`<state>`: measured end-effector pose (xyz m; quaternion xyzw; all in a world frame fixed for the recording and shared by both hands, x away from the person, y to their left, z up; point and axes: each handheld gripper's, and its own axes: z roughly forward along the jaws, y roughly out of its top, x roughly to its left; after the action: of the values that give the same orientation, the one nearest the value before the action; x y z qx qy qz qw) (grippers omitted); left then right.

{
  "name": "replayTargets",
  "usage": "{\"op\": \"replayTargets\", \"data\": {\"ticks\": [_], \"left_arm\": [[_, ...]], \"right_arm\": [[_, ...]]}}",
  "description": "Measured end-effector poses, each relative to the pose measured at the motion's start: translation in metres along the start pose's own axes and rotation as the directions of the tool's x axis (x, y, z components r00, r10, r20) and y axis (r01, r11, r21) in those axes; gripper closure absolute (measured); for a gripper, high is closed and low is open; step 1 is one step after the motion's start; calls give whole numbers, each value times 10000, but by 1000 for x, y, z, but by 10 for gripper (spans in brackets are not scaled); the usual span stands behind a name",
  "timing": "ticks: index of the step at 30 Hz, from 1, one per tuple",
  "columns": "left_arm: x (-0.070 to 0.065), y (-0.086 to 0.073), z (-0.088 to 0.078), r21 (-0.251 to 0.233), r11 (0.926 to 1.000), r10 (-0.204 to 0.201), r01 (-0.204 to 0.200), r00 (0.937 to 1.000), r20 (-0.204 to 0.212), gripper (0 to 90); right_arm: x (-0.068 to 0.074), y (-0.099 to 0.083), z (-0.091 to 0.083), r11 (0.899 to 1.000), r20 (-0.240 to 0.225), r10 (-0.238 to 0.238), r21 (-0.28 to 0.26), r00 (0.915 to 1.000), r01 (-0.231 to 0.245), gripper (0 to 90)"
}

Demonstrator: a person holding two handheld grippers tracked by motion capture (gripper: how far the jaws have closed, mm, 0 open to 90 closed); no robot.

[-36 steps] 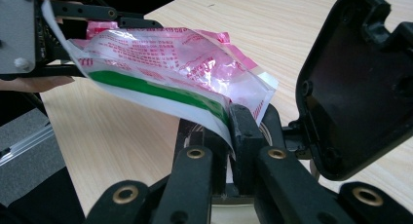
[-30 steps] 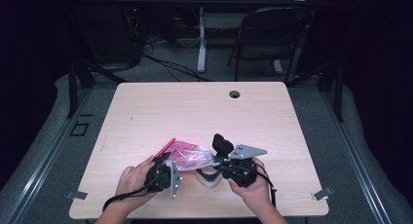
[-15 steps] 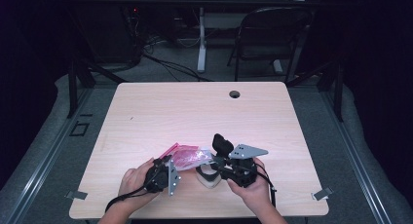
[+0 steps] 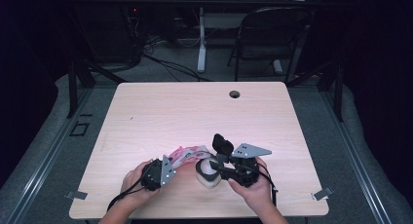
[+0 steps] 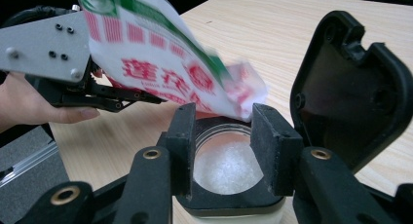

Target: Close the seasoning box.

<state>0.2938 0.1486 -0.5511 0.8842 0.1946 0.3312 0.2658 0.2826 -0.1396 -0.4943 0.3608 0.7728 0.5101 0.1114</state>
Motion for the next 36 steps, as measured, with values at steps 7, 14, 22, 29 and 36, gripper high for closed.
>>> {"op": "replayTargets", "data": {"ticks": [7,14,22,29,36], "left_arm": [[8,-5,4,-20,9973,-733,734,9968,311,779],[21,-13,7,-169,9801,-1961,1978,9778,734,798],[38,-25,10,-270,9388,-3388,3434,9347,1075,804],[48,-31,7,-498,9055,-4142,4215,9031,1131,818],[58,-37,1,-725,8823,-4611,4651,8849,662,821]], "right_arm": [[-1,0,0,10000,63,45,70,10000,-45,590],[-2,-1,1,9999,127,57,120,9999,-59,584],[-2,-2,2,9999,121,76,122,9999,-78,581],[-3,-3,2,9997,148,87,222,9999,-90,580],[-3,-3,3,9997,164,141,175,9998,-143,579]]}}
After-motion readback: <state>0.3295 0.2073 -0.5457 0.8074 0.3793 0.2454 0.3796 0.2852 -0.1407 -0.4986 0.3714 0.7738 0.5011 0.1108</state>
